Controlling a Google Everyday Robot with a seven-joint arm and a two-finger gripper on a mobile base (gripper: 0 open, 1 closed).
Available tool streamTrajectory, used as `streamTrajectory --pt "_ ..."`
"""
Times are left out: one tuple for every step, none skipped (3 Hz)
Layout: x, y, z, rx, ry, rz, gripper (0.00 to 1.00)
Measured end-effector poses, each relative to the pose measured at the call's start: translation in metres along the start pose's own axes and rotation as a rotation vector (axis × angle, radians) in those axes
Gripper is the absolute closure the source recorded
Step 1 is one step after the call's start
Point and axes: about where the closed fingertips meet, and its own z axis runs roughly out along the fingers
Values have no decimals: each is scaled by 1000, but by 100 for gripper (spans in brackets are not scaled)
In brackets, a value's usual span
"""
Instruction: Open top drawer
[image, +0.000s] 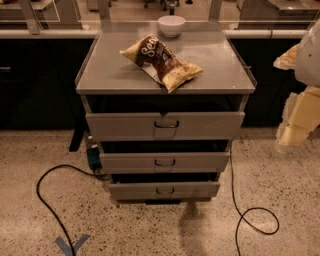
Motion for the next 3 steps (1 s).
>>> streamTrajectory --pt "0 0 0 0 0 0 0" --pt "-12 -1 23 -23 -14 -20 0" --pt "-31 -7 61 -35 -57 -40 0"
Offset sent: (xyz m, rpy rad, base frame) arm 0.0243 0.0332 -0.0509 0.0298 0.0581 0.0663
